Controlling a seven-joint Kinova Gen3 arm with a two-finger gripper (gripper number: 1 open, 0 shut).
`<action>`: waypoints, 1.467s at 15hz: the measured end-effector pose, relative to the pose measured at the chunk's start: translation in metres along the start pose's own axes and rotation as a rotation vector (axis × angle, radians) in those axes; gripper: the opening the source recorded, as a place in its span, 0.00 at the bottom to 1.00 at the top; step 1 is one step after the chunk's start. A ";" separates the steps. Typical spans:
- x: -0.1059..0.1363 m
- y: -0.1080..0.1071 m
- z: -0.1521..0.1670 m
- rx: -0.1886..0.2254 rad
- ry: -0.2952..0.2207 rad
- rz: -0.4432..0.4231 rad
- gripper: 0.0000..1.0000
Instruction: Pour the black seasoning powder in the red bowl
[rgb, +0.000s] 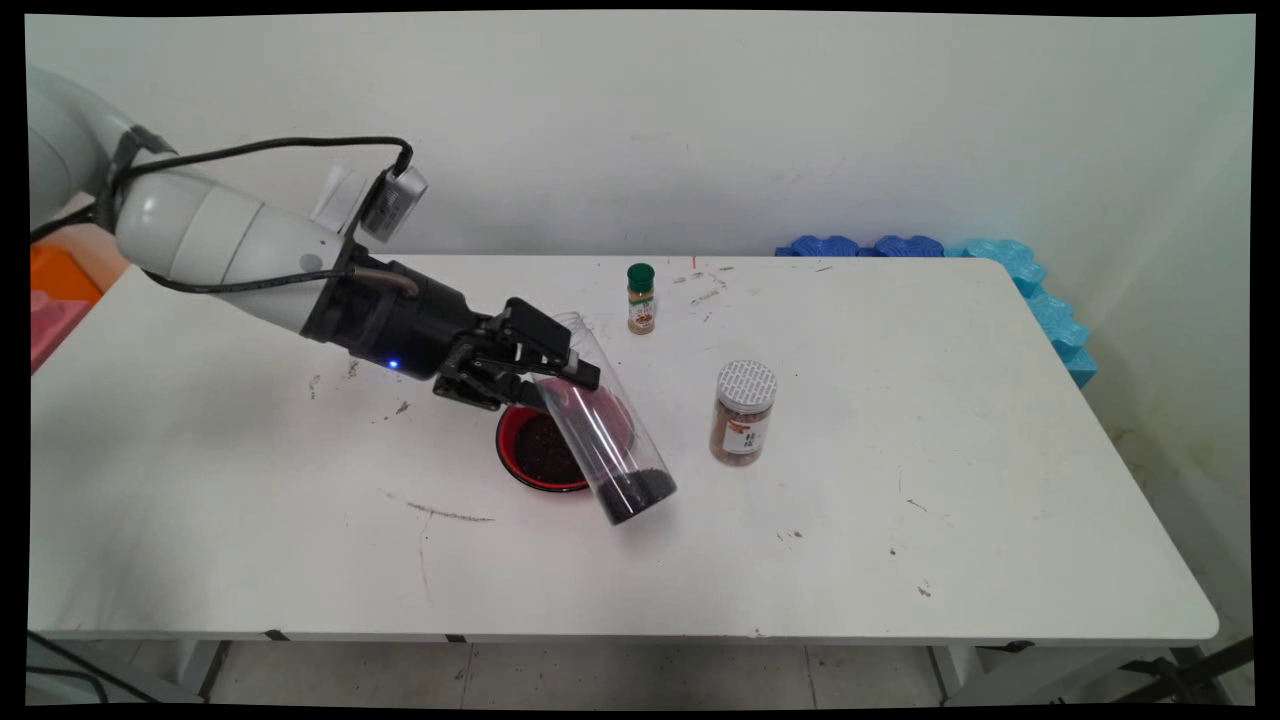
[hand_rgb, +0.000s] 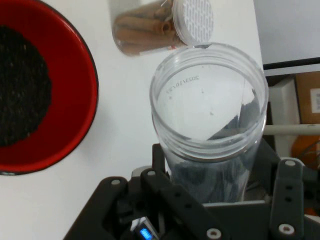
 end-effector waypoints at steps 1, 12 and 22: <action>0.000 -0.001 0.001 -0.007 -0.004 -0.031 0.00; -0.001 -0.014 0.009 -0.058 -0.038 -0.295 0.00; -0.001 -0.020 0.010 -0.113 -0.067 -0.549 0.00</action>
